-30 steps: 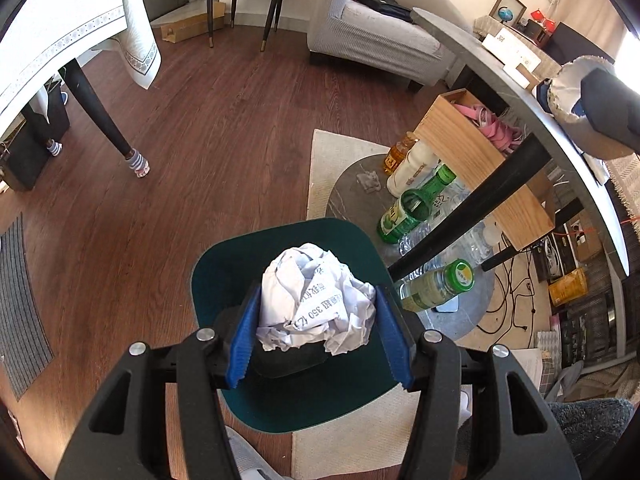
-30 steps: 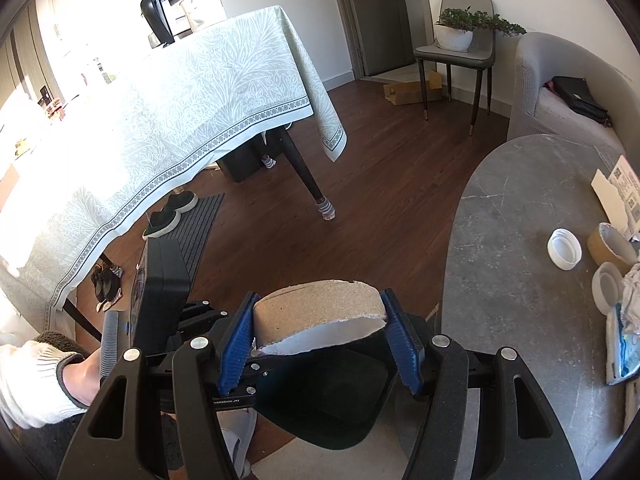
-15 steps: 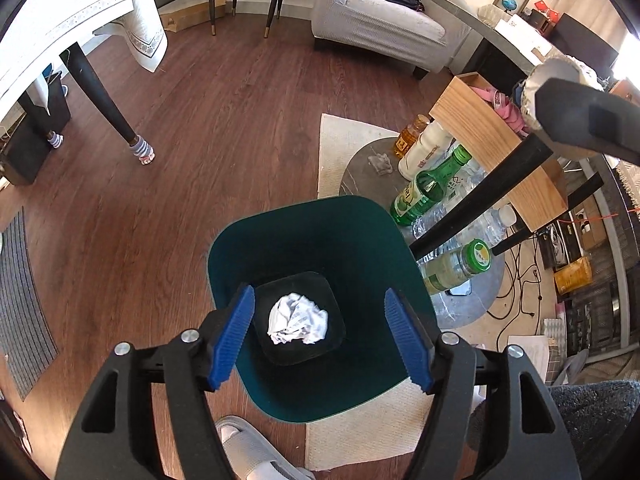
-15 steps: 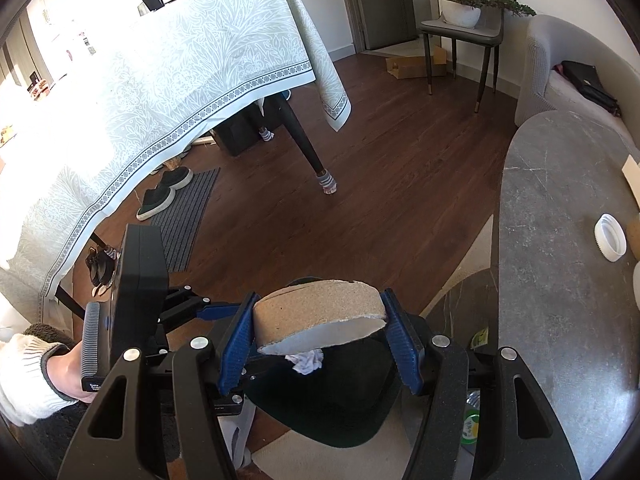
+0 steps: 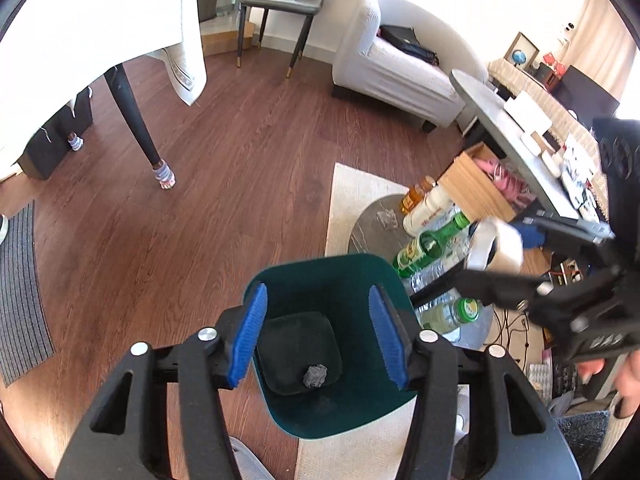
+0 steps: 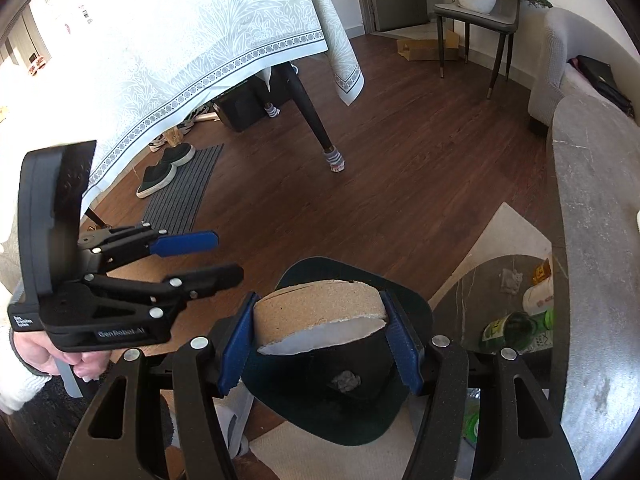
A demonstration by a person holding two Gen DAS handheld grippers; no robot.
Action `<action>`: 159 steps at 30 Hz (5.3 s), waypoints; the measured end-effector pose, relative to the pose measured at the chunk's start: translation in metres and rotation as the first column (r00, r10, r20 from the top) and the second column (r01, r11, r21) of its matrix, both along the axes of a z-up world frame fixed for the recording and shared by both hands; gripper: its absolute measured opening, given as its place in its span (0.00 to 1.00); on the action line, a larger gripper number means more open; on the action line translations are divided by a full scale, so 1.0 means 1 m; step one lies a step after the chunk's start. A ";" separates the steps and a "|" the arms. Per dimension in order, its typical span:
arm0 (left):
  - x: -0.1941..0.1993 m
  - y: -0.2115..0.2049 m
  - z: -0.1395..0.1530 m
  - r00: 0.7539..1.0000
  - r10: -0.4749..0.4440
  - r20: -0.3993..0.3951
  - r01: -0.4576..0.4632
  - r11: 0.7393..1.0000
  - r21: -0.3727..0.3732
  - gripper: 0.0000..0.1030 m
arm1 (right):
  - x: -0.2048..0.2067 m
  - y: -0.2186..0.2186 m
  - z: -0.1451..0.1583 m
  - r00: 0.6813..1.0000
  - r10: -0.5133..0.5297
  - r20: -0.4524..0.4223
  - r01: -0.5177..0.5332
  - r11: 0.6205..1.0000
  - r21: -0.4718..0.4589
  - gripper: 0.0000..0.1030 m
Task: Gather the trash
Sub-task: 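Open the left gripper to drop the paper while the right gripper drops the tube into the bin, then move both grippers back toward the table items, then grasp the white crumpled tissue with the left gripper while the right gripper grasps the black snack bag, then carry the tissue and the black bag over the green bin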
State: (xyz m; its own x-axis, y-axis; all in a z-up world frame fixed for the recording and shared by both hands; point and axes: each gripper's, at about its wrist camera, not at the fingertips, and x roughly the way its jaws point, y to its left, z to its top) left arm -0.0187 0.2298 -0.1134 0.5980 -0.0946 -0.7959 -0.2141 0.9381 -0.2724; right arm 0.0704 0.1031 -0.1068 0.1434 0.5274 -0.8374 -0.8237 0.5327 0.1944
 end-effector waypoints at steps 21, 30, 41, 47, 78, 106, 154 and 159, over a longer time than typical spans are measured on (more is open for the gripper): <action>-0.002 0.006 0.071 0.986 0.015 0.164 -0.013 1.000 -0.012 0.40 | -0.019 0.025 -0.066 0.999 0.033 -0.031 -0.039 0.980 -0.197 0.69; -0.002 -0.002 0.090 0.977 0.011 0.212 -0.010 1.000 -0.004 0.41 | -0.017 0.015 -0.063 0.998 0.044 -0.040 -0.050 0.984 -0.171 0.70; 0.003 -0.013 0.118 0.960 0.014 0.278 -0.028 0.998 0.048 0.41 | -0.032 0.005 -0.004 0.993 0.121 -0.001 -0.121 0.993 0.010 0.63; 0.008 -0.022 0.133 0.950 0.011 0.313 -0.025 0.999 0.043 0.44 | -0.027 -0.013 0.033 0.995 0.076 0.068 -0.083 0.992 0.098 0.56; 0.095 -0.194 0.130 0.900 -0.282 0.332 0.245 0.958 0.150 0.64 | 0.029 -0.215 0.078 0.935 -0.273 0.227 0.240 0.957 0.164 0.51; 0.170 -0.269 0.094 0.894 -0.353 0.276 0.314 0.933 0.177 0.69 | 0.073 -0.306 0.066 0.890 -0.362 0.279 0.341 0.932 0.121 0.79; 0.147 -0.210 0.110 0.899 -0.319 0.301 0.315 0.947 0.066 0.45 | 0.105 -0.282 0.045 0.896 -0.378 0.232 0.380 0.924 0.036 0.75; 0.135 -0.202 0.112 0.903 -0.313 0.296 0.305 0.950 0.071 0.45 | 0.094 -0.284 0.053 0.884 -0.401 0.239 0.406 0.913 0.030 0.72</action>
